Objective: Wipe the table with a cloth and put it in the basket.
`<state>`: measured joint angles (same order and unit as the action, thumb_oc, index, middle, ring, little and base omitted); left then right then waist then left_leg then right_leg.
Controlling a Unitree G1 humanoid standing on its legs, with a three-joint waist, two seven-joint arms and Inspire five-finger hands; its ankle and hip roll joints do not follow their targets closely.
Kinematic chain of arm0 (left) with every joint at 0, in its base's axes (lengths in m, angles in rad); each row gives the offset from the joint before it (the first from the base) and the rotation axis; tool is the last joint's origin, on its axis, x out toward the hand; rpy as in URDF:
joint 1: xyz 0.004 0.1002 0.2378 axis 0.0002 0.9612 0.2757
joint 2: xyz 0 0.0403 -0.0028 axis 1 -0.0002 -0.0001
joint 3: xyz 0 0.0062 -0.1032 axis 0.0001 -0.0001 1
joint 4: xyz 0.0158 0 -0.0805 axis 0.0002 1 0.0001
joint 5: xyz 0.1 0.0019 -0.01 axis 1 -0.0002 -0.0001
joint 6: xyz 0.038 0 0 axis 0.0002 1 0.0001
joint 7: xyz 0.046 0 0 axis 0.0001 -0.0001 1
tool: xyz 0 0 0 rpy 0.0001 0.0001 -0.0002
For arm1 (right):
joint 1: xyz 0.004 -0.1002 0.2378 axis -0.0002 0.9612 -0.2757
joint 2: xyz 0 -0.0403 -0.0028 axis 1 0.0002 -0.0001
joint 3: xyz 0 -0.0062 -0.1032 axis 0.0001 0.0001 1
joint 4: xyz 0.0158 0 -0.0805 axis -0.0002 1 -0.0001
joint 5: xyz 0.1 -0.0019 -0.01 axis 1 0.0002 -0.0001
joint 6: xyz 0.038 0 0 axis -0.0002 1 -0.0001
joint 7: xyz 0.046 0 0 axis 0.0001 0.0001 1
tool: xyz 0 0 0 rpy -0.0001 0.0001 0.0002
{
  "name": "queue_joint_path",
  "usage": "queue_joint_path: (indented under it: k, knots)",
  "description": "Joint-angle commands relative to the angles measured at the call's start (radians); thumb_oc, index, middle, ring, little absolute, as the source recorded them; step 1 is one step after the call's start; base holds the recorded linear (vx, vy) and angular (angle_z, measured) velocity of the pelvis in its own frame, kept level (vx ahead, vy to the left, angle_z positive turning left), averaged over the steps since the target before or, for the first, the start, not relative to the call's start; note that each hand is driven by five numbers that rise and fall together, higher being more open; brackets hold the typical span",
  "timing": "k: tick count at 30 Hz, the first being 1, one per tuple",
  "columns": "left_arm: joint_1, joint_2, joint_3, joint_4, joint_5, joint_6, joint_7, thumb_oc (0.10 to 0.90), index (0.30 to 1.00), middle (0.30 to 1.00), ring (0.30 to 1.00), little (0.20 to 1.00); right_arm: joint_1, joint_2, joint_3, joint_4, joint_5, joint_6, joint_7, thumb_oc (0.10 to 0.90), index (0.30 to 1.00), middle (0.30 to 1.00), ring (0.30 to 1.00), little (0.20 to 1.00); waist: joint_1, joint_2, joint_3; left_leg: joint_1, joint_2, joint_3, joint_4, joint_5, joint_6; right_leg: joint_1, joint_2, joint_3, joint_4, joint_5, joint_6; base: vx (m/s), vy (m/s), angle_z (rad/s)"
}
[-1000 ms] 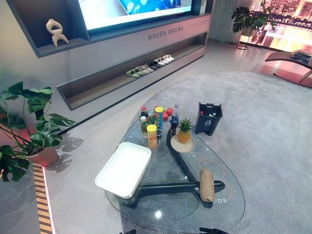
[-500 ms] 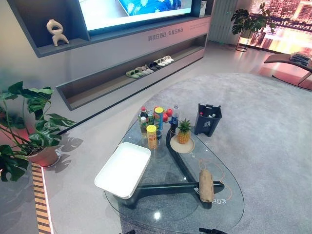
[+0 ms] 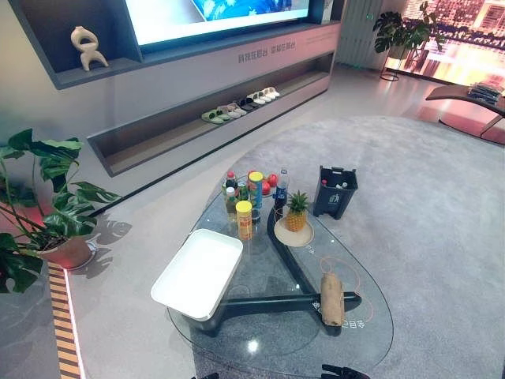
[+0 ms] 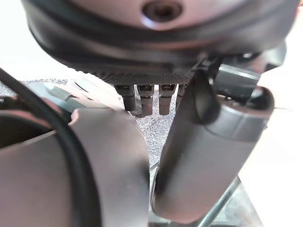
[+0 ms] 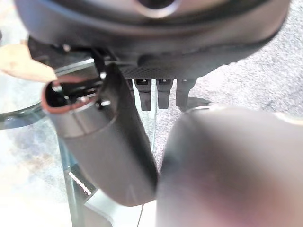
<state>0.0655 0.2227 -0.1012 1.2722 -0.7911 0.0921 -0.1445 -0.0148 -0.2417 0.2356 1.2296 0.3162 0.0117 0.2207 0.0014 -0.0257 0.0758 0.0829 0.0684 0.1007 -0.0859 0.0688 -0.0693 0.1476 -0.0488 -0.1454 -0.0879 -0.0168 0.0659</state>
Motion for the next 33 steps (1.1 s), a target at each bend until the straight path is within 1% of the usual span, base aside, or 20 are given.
queue_joint_path:
  k: [1,2,4,6,8,9,10,11,12,13,14,15,18,20,23,25,28,29,31,33]
  knots:
    - [-0.076,-0.035,-0.027,-0.003,0.029,0.001,-0.035,0.8,0.9,0.9,0.9,0.9,-0.082,-0.041,0.032,-0.092,0.073,-0.068,-0.013,0.8,0.9,0.9,0.9,0.9,0.019,-0.021,0.072,-0.007,-0.056,0.015,0.075,-0.124,0.032,-0.063,-0.011,0.013,0.029,0.025,0.037,-0.03,-0.016,-0.07]
    - [-0.077,-0.03,-0.041,-0.018,0.02,0.002,-0.029,0.8,0.9,0.9,0.9,0.9,-0.086,-0.045,0.047,-0.154,0.087,-0.051,-0.04,0.8,0.9,0.9,0.9,0.9,0.018,-0.022,0.083,-0.021,-0.056,0.017,0.083,-0.124,0.034,-0.076,-0.012,0.015,0.034,0.027,0.036,-0.05,-0.031,-0.05]
    - [-0.077,-0.024,-0.052,-0.033,0.012,-0.001,-0.023,0.8,0.9,0.9,0.9,0.9,-0.087,-0.051,0.064,-0.226,0.105,-0.047,-0.071,0.8,0.9,0.9,0.9,0.9,0.018,-0.026,0.097,-0.033,-0.056,0.019,0.086,-0.123,0.037,-0.09,-0.011,0.016,0.039,0.029,0.035,-0.06,-0.047,-0.03]
    - [-0.063,-0.022,-0.064,-0.06,0.006,-0.024,-0.016,0.8,0.9,0.9,0.9,0.9,-0.074,-0.061,0.075,-0.382,0.142,-0.028,-0.131,0.8,0.9,0.9,0.9,0.9,0.008,-0.029,0.121,-0.044,-0.058,0.022,0.087,-0.121,0.041,-0.107,-0.01,0.02,0.047,0.032,0.035,-0.05,-0.044,-0.01]
    - [-0.049,-0.022,-0.072,-0.079,0.004,-0.041,-0.014,0.8,0.9,0.9,0.9,0.9,-0.058,-0.067,0.075,-0.484,0.152,-0.014,-0.164,0.8,0.9,0.9,0.9,0.9,-0.002,-0.03,0.135,-0.057,-0.061,0.028,0.101,-0.125,0.042,-0.122,-0.011,0.024,0.056,0.031,0.034,-0.04,-0.01,0.01]
    - [-0.044,-0.022,-0.079,-0.09,0.003,-0.052,-0.014,0.8,0.9,0.9,0.9,0.9,-0.051,-0.072,0.076,-0.538,0.149,-0.022,-0.183,0.8,0.9,0.9,0.9,0.9,-0.01,-0.03,0.147,-0.071,-0.063,0.033,0.118,-0.129,0.043,-0.135,-0.013,0.028,0.065,0.029,0.033,-0.05,0.01,0.01]
    - [-0.042,-0.022,-0.081,-0.092,0.002,-0.054,-0.014,0.8,0.9,0.9,0.9,0.9,-0.05,-0.074,0.077,-0.55,0.145,-0.03,-0.188,0.8,0.9,0.9,0.9,0.9,-0.012,-0.03,0.151,-0.075,-0.064,0.035,0.123,-0.131,0.043,-0.139,-0.013,0.029,0.068,0.029,0.033,-0.12,0.031,0.0]
    - [-0.047,-0.02,-0.088,-0.108,-0.011,-0.062,-0.014,0.8,0.9,0.9,0.9,0.9,-0.049,-0.087,0.078,-0.627,0.135,-0.035,-0.226,0.8,0.9,0.9,0.9,0.9,-0.022,-0.028,0.175,-0.107,-0.068,0.043,0.156,-0.135,0.044,-0.165,-0.016,0.032,0.086,0.028,0.032,-0.13,0.033,0.0]
    - [-0.051,-0.019,-0.09,-0.113,-0.019,-0.063,-0.013,0.8,0.9,0.9,0.9,0.9,-0.052,-0.093,0.078,-0.652,0.125,-0.041,-0.243,0.8,0.9,0.9,0.9,0.9,-0.026,-0.027,0.187,-0.12,-0.07,0.045,0.168,-0.136,0.044,-0.175,-0.016,0.033,0.094,0.027,0.031,-0.19,0.047,0.02]
    - [-0.057,-0.019,-0.094,-0.12,-0.034,-0.065,-0.011,0.8,0.9,0.9,0.9,0.9,-0.06,-0.104,0.079,-0.686,0.081,-0.061,-0.28,0.8,0.9,0.9,0.9,0.9,-0.033,-0.025,0.205,-0.143,-0.073,0.048,0.19,-0.139,0.045,-0.194,-0.018,0.035,0.109,0.025,0.029,-0.1,0.029,0.01]
    - [-0.058,-0.019,-0.094,-0.12,-0.034,-0.065,-0.011,0.8,0.9,0.9,0.9,0.9,-0.061,-0.104,0.079,-0.688,0.075,-0.063,-0.284,0.8,0.9,0.9,0.9,0.9,-0.033,-0.024,0.206,-0.145,-0.073,0.049,0.191,-0.139,0.045,-0.196,-0.018,0.035,0.111,0.025,0.029,-0.13,0.048,0.0]
    - [-0.065,-0.021,-0.099,-0.133,-0.052,-0.065,-0.006,0.8,0.9,0.9,0.9,0.9,-0.072,-0.122,0.087,-0.745,0.036,-0.074,-0.333,0.8,0.9,0.9,0.9,0.9,-0.041,-0.022,0.228,-0.164,-0.074,0.053,0.206,-0.14,0.045,-0.216,-0.019,0.038,0.125,0.024,0.028,-0.1,0.045,-0.02]
    - [-0.063,-0.024,-0.103,-0.145,-0.071,-0.076,-0.01,0.8,0.9,0.9,0.9,0.9,-0.088,-0.149,0.08,-0.826,0.004,-0.09,-0.398,0.8,0.9,0.9,0.9,0.9,-0.051,-0.015,0.255,-0.185,-0.076,0.059,0.225,-0.148,0.047,-0.239,-0.021,0.044,0.14,0.021,0.028,-0.07,0.053,0.0]
    - [-0.061,-0.025,-0.107,-0.151,-0.079,-0.088,-0.013,0.8,0.9,0.9,0.9,0.9,-0.096,-0.161,0.074,-0.876,0.019,-0.1,-0.414,0.8,0.9,0.9,0.9,0.9,-0.055,-0.012,0.271,-0.195,-0.077,0.064,0.229,-0.149,0.05,-0.251,-0.022,0.047,0.147,0.02,0.031,-0.06,0.04,-0.08]
    - [-0.07,-0.022,-0.118,-0.163,-0.093,-0.102,-0.016,0.8,0.9,0.9,0.9,0.9,-0.111,-0.179,0.06,-0.942,0.006,-0.138,-0.453,0.8,0.9,0.9,0.9,0.9,-0.059,-0.005,0.301,-0.226,-0.08,0.074,0.245,-0.152,0.054,-0.287,-0.027,0.048,0.169,0.019,0.035,-0.1,0.027,-0.04]
    - [-0.087,-0.02,-0.123,-0.179,-0.107,-0.102,-0.01,0.8,0.9,0.9,0.9,0.9,-0.137,-0.196,0.051,-0.98,-0.007,-0.154,-0.505,0.8,0.9,0.9,0.9,0.9,-0.061,0.001,0.328,-0.265,-0.083,0.076,0.267,-0.15,0.056,-0.33,-0.034,0.046,0.193,0.021,0.036,-0.13,0.041,0.0]
    - [-0.097,-0.017,-0.13,-0.204,-0.123,-0.099,-0.008,0.8,0.9,0.9,0.9,0.9,-0.172,-0.214,0.037,-1.021,-0.023,-0.161,-0.581,0.8,0.9,0.9,0.9,0.9,-0.066,0.013,0.354,-0.303,-0.088,0.078,0.287,-0.149,0.058,-0.376,-0.038,0.045,0.22,0.021,0.035,-0.08,0.053,0.01]
    - [-0.098,-0.018,-0.132,-0.207,-0.127,-0.1,-0.008,0.8,0.9,0.9,0.9,0.9,-0.177,-0.215,0.036,-1.025,-0.025,-0.16,-0.59,0.8,0.9,0.9,0.9,0.9,-0.067,0.014,0.358,-0.308,-0.089,0.078,0.289,-0.149,0.058,-0.382,-0.039,0.045,0.223,0.021,0.035,-0.06,0.06,-0.01]
    - [-0.109,-0.022,-0.135,-0.228,-0.152,-0.099,-0.004,0.8,0.9,0.9,0.9,0.9,-0.217,-0.226,0.028,-1.054,-0.055,-0.157,-0.658,0.8,0.9,0.9,0.9,0.9,-0.072,0.023,0.385,-0.342,-0.09,0.083,0.312,-0.151,0.057,-0.42,-0.041,0.043,0.244,0.019,0.029,-0.09,0.093,-0.04]
    - [-0.111,-0.031,-0.138,-0.243,-0.157,-0.099,0.002,0.8,0.9,0.9,0.9,0.9,-0.232,-0.232,0.017,-1.083,-0.077,-0.155,-0.708,0.8,0.9,0.9,0.9,0.9,-0.075,0.029,0.4,-0.359,-0.092,0.086,0.326,-0.156,0.057,-0.439,-0.039,0.045,0.257,0.016,0.025,-0.05,0.086,-0.06]
